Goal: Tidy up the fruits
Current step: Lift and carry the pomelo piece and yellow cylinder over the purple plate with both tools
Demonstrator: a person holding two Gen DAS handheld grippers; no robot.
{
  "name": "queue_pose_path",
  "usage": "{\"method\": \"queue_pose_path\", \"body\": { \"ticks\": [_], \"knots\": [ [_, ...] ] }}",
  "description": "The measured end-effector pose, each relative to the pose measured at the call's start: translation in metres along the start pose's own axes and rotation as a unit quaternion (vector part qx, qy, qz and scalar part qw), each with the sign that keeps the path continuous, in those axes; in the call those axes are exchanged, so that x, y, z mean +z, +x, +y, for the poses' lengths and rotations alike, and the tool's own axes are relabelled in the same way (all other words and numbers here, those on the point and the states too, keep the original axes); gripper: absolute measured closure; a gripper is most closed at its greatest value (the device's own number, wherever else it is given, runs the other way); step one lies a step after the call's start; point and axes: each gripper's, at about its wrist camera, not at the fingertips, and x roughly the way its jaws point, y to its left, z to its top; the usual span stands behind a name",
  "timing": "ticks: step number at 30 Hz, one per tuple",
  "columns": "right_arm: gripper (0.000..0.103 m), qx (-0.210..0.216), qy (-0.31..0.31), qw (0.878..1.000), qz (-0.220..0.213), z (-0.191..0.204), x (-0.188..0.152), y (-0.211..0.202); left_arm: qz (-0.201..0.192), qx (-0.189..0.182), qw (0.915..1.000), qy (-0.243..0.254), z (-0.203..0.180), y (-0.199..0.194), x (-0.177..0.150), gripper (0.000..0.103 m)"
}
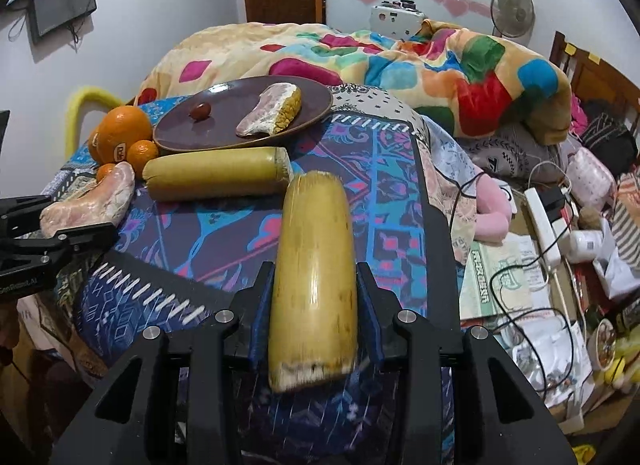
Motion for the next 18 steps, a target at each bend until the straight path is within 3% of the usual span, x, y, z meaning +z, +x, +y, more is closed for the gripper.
{"method": "queue_pose_path", "body": {
  "ticks": [18],
  "knots": [
    [0.068, -0.007, 0.016, 1.000, -0.026, 0.003, 0.005, -0.010, -0.044, 0.017, 0.9989, -0.001, -0.001, -0.022, -0.003, 0.073]
  ]
}}
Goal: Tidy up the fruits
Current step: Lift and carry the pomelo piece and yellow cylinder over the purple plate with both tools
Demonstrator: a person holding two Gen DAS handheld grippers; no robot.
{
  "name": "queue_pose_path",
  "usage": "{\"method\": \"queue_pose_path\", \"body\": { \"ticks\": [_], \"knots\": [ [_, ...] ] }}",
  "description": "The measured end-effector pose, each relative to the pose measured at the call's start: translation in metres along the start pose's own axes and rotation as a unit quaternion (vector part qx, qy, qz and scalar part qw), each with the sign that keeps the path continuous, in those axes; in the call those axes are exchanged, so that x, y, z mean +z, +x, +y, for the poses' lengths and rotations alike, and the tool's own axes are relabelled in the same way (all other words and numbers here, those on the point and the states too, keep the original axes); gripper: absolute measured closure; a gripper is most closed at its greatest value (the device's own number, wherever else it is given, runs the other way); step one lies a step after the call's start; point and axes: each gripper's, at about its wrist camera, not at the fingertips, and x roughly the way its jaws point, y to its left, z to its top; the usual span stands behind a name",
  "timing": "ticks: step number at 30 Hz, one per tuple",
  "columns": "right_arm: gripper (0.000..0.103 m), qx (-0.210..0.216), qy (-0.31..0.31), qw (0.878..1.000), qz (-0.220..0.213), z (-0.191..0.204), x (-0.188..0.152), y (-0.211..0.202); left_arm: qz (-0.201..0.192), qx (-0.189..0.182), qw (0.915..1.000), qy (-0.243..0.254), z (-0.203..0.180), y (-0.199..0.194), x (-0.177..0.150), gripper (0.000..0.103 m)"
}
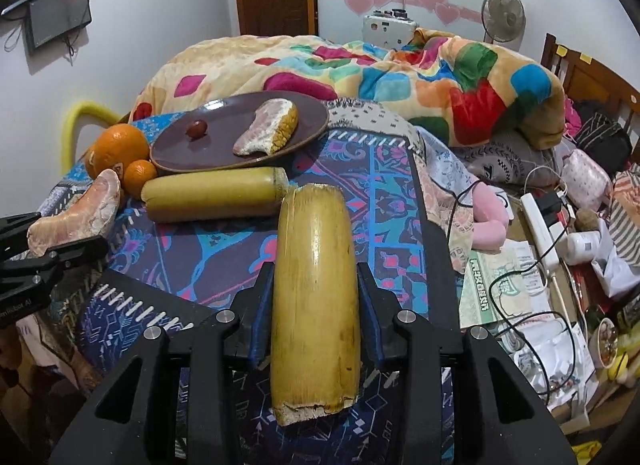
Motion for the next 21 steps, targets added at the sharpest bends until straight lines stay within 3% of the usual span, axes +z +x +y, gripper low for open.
{"method": "queue_pose_path", "body": {
  "ticks": [21],
  "knots": [
    [0.068, 0.013, -0.029, 0.996, -0.079, 0.023, 0.055, -0.034, -0.073, 0.015, 0.9972, 0.009, 0.006, -0.033, 0.063, 0.073]
  ]
}}
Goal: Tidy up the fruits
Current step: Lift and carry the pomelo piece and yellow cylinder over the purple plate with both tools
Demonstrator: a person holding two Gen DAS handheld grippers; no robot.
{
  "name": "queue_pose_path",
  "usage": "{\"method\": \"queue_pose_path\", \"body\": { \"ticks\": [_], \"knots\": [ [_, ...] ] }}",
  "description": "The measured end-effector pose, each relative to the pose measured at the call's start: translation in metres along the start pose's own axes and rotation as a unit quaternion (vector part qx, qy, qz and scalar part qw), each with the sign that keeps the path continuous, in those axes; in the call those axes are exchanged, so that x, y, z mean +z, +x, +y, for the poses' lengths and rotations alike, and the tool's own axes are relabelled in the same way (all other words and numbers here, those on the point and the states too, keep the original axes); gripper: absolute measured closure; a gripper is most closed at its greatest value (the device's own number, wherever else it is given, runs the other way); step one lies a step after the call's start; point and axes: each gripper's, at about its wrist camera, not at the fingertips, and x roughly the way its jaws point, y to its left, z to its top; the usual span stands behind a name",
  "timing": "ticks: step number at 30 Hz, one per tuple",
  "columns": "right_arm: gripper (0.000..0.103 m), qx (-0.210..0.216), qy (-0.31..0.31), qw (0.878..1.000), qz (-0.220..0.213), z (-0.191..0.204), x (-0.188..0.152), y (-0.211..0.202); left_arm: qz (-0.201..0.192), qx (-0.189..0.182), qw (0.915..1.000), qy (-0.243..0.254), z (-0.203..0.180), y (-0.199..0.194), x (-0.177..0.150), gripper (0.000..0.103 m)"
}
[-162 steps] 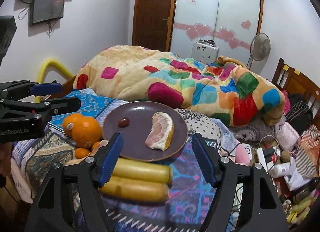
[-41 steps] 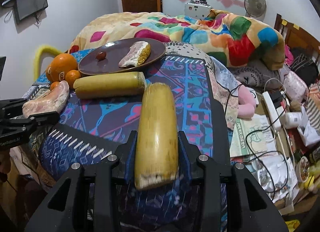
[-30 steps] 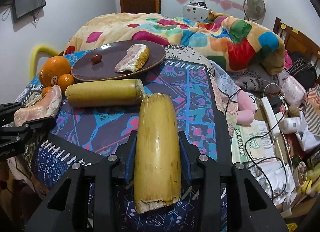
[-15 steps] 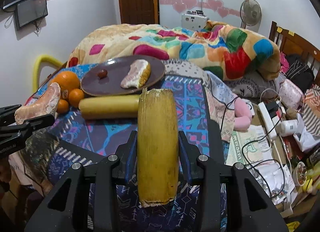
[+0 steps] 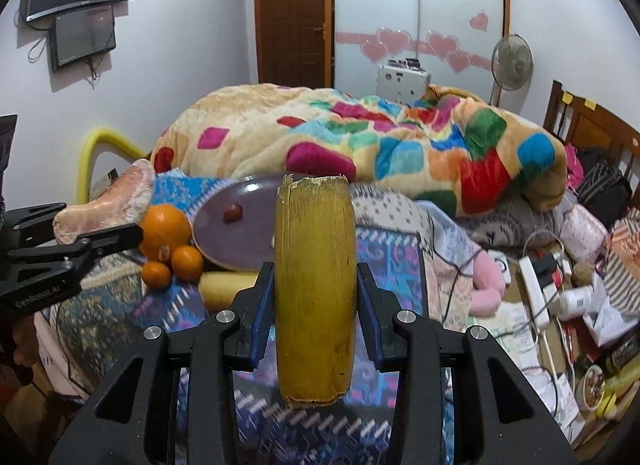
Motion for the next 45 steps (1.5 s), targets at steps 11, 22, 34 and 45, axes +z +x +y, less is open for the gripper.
{"method": "queue_pose_path", "body": {
  "ticks": [11, 22, 34, 45],
  "knots": [
    [0.068, 0.017, -0.025, 0.999, -0.019, 0.018, 0.030, 0.023, -0.003, 0.001, 1.0000, -0.003, 0.007, 0.028, 0.027, 0.073],
    [0.068, 0.035, -0.023, 0.999, 0.008, 0.024, 0.044, 0.077, 0.001, 0.019, 0.9998, -0.001, 0.020, 0.067, 0.051, 0.073],
    [0.068, 0.049, -0.004, 0.996, 0.076, 0.017, 0.053, 0.126, 0.056, 0.017, 0.9983, -0.007, 0.032, 0.104, 0.051, 0.073],
    [0.067, 0.050, 0.005, 0.994, 0.102, 0.015, 0.052, 0.145, 0.092, 0.003, 0.9958, -0.005, 0.028, 0.126, 0.053, 0.073]
  ]
}}
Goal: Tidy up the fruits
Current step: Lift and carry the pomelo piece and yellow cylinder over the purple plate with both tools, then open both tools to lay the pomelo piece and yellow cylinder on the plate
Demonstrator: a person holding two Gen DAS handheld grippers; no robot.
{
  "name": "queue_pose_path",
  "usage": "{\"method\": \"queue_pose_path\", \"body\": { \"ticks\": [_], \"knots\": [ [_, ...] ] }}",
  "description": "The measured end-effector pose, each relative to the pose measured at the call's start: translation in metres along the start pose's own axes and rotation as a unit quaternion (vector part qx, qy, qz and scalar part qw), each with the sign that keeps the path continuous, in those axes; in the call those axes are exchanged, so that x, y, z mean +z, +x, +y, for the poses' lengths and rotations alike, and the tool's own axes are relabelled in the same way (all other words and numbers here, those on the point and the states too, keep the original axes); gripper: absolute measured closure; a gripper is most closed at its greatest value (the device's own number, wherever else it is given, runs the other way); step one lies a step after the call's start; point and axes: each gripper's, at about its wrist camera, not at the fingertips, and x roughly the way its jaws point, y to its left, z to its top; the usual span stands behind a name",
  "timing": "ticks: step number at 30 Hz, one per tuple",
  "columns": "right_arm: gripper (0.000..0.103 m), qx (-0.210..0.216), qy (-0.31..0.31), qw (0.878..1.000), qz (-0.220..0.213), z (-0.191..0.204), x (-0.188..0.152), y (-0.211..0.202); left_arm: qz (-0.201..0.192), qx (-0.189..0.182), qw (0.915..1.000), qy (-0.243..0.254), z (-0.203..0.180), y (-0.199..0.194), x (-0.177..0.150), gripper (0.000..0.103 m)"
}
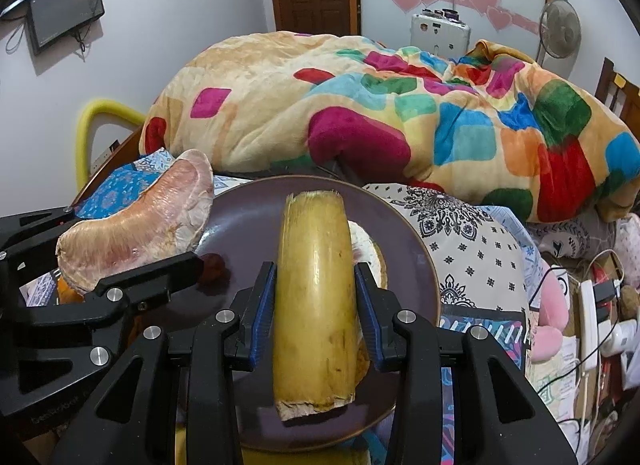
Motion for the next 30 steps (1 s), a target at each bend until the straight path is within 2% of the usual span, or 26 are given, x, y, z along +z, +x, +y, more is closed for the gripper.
{"method": "queue_pose_path", "body": {
  "ticks": [4, 9, 12, 24, 26, 28, 30],
  "knots": [
    [0.067, 0.014, 0.013, 1.000, -0.002, -0.006, 0.001, -0.002, 0.011, -0.007, 0.9999, -0.005, 0.001, 0.007, 0.001, 0.072],
    [0.067, 0.017, 0.011, 1.000, -0.016, -0.007, 0.000, -0.012, 0.000, -0.012, 0.9999, -0.006, 0.002, 0.000, 0.003, 0.066],
    [0.067, 0.016, 0.013, 0.999, -0.028, -0.009, 0.000, -0.023, -0.009, -0.003, 0.9999, -0.005, -0.001, -0.007, 0.004, 0.064],
    [0.067, -0.018, -0.019, 0.998, -0.063, 0.003, -0.018, -0.066, -0.035, 0.012, 0.9993, 0.003, -0.005, -0.050, -0.016, 0.064],
    [0.065, -0.021, -0.025, 0.997, -0.068, 0.007, -0.024, -0.074, -0.041, 0.011, 0.9991, 0.000, -0.002, -0.060, -0.020, 0.064],
    [0.058, -0.025, -0.030, 0.996, -0.075, 0.013, -0.029, -0.081, -0.044, 0.012, 0.9990, -0.003, 0.000, -0.070, -0.026, 0.064],
    [0.055, -0.026, -0.031, 0.996, -0.080, 0.016, -0.035, -0.086, -0.045, 0.014, 0.9989, -0.004, 0.004, -0.078, -0.034, 0.064]
  ]
}}
